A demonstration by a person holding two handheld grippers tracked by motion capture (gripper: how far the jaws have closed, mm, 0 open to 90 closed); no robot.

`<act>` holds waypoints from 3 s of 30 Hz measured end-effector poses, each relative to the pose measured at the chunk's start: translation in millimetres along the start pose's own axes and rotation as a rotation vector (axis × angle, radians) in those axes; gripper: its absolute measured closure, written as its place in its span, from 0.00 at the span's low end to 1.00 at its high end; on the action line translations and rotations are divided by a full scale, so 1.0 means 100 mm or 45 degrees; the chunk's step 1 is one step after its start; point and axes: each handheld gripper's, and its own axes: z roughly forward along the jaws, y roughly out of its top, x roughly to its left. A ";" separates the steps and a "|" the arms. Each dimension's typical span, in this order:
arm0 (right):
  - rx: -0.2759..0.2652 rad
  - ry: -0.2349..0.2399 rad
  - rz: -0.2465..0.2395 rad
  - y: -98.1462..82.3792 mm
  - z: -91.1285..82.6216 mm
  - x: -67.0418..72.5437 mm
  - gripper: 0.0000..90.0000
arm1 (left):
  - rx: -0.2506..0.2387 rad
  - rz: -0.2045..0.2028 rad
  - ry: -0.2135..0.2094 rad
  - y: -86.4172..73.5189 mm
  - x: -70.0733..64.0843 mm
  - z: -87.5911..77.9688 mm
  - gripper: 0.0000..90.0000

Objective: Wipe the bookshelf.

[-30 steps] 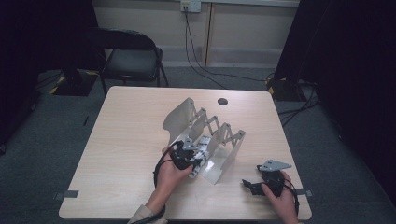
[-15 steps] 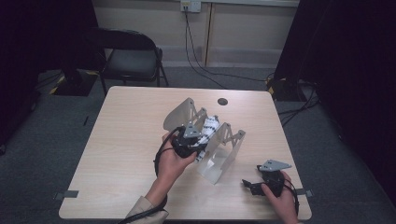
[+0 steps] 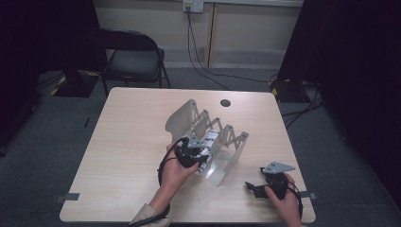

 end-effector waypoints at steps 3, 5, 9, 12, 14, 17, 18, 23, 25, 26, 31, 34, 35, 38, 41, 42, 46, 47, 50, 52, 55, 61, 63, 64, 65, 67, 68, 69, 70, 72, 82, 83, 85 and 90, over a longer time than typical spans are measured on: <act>0.000 0.000 -0.001 0.00 0.00 0.00 0.13 | 0.019 -0.005 -0.006 -0.06 0.00 0.04 0.84; -0.001 0.000 -0.001 0.00 0.00 0.00 0.13 | 0.033 -0.010 -0.003 -0.10 -0.01 0.06 0.84; 0.000 0.000 -0.001 0.00 0.00 0.00 0.13 | 0.055 -0.012 -0.014 -0.16 -0.01 0.10 0.84; 0.000 0.000 0.000 0.00 0.00 0.00 0.13 | 0.069 -0.014 -0.009 -0.20 -0.01 0.12 0.84; -0.001 0.000 -0.001 0.00 0.00 0.00 0.13 | 0.079 -0.021 -0.013 -0.22 -0.01 0.13 0.84; -0.001 0.000 -0.001 0.00 0.00 0.00 0.13 | 0.081 -0.023 -0.015 -0.25 -0.01 0.14 0.84; 0.000 0.000 0.000 0.00 0.00 0.00 0.13 | 0.077 -0.027 -0.016 -0.26 -0.01 0.14 0.84; 0.000 0.000 0.000 0.00 0.00 0.00 0.13 | 0.086 -0.020 -0.025 -0.27 -0.01 0.12 0.84; 0.000 0.000 -0.001 0.00 0.00 0.00 0.13 | 0.088 -0.016 -0.024 -0.28 -0.01 0.11 0.84; 0.000 0.000 -0.002 0.00 0.00 0.00 0.13 | 0.082 -0.021 -0.026 -0.29 -0.01 0.10 0.84; 0.000 -0.001 -0.001 0.00 0.00 0.00 0.13 | 0.072 -0.032 -0.036 -0.37 -0.03 0.04 0.84; 0.000 -0.001 -0.002 0.00 0.00 0.00 0.13 | 0.069 -0.038 -0.038 -0.43 -0.03 -0.02 0.84; 0.000 -0.001 -0.002 0.00 0.00 0.00 0.13 | 0.079 -0.034 -0.042 -0.44 -0.02 -0.05 0.84; 0.000 -0.002 0.000 0.00 0.00 0.00 0.13 | 0.076 -0.046 -0.042 -0.50 -0.02 -0.13 0.84; -0.002 -0.003 0.002 0.00 0.00 0.00 0.13 | 0.076 -0.057 -0.044 -0.55 -0.02 -0.18 0.84; -0.002 -0.003 0.002 0.00 0.00 0.00 0.13 | 0.072 -0.065 -0.046 -0.56 -0.03 -0.19 0.84; 0.000 -0.006 0.002 0.00 0.00 0.00 0.13 | 0.075 -0.052 -0.073 -0.59 -0.06 -0.24 0.84; 0.000 -0.007 0.003 0.00 0.00 0.01 0.13 | 0.072 -0.050 -0.080 -0.59 -0.08 -0.25 0.84; -0.002 -0.008 0.004 0.00 0.00 0.01 0.13 | 0.059 -0.044 -0.101 -0.61 -0.14 -0.28 0.84; -0.002 -0.009 0.004 0.00 0.00 0.01 0.13 | 0.045 -0.043 -0.116 -0.63 -0.19 -0.29 0.84; -0.002 -0.010 0.005 0.00 0.00 0.01 0.13 | 0.049 -0.031 -0.134 -0.64 -0.24 -0.28 0.84; -0.002 -0.011 0.004 0.00 0.00 0.01 0.13 | 0.051 -0.003 -0.164 -0.62 -0.35 -0.25 0.84; -0.002 -0.011 0.004 0.00 0.00 0.01 0.13 | 0.050 0.003 -0.167 -0.61 -0.38 -0.24 0.84; -0.002 -0.011 0.005 0.00 0.00 0.01 0.13 | 0.055 0.012 -0.168 -0.60 -0.39 -0.24 0.84; -0.003 -0.012 0.003 0.00 0.00 0.01 0.13 | 0.052 0.014 -0.175 -0.60 -0.39 -0.23 0.84; -0.003 -0.012 0.003 0.00 0.00 0.01 0.13 | 0.056 0.029 -0.183 -0.57 -0.41 -0.21 0.84; -0.002 -0.011 0.005 0.00 0.00 0.01 0.13 | 0.048 0.027 -0.193 -0.56 -0.43 -0.19 0.84; -0.002 -0.011 0.005 0.00 0.00 0.01 0.13 | 0.043 0.029 -0.193 -0.54 -0.44 -0.18 0.84; -0.002 -0.011 0.004 0.00 0.00 0.01 0.13 | 0.044 0.048 -0.192 -0.52 -0.44 -0.16 0.84; -0.002 -0.011 0.004 0.00 0.00 0.01 0.13 | 0.037 0.045 -0.191 -0.49 -0.45 -0.12 0.84; -0.002 -0.010 0.004 0.00 0.00 0.01 0.13 | -0.005 -0.001 -0.160 -0.33 -0.44 0.14 0.70; -0.002 -0.009 0.004 0.00 0.00 0.01 0.13 | -0.014 0.008 -0.159 -0.33 -0.44 0.15 0.67; -0.003 -0.009 0.002 0.00 0.00 0.01 0.13 | -0.003 0.022 -0.156 -0.33 -0.44 0.13 0.64; -0.003 -0.009 0.002 0.00 0.00 0.01 0.13 | -0.007 0.040 -0.147 -0.35 -0.42 0.02 0.57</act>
